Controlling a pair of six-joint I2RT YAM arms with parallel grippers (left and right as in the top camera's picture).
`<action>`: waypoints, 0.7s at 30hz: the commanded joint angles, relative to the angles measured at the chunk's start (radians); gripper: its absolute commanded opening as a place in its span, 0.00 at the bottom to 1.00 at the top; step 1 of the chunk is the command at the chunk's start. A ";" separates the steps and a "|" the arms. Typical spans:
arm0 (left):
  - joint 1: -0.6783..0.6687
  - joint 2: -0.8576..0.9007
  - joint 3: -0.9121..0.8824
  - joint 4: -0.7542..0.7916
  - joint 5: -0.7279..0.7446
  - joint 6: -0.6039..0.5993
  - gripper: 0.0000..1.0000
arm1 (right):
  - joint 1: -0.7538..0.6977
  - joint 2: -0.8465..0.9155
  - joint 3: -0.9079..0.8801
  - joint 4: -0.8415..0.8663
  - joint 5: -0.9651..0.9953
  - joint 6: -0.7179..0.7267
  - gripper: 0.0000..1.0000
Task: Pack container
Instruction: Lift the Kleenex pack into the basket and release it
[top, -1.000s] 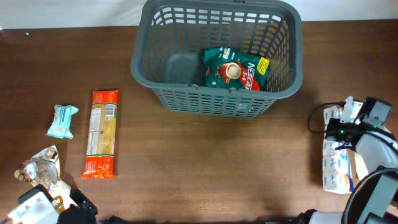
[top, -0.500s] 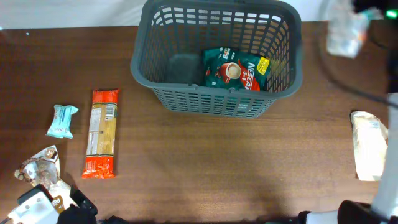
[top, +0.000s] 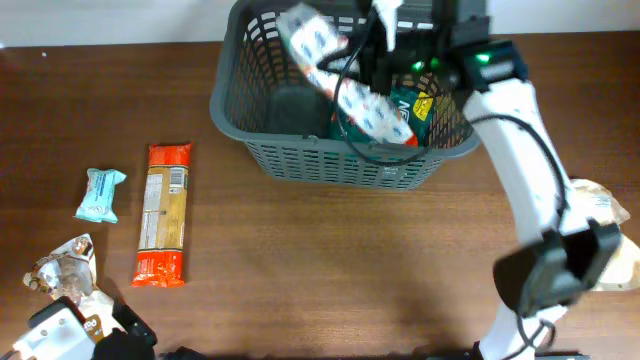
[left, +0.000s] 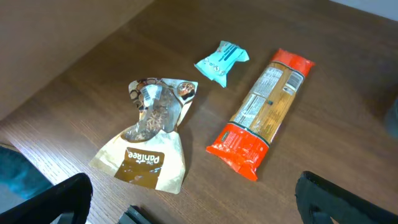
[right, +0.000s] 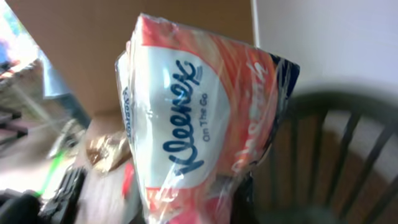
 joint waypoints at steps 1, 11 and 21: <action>0.002 -0.002 0.000 0.002 0.000 0.016 0.99 | -0.006 0.025 0.015 -0.056 -0.091 -0.085 0.06; 0.002 -0.002 0.000 0.003 -0.001 0.016 0.99 | -0.064 -0.025 0.263 -0.080 -0.076 0.073 0.99; 0.002 -0.002 0.000 0.003 -0.001 0.016 0.99 | -0.334 -0.034 0.842 -0.534 1.014 0.287 0.99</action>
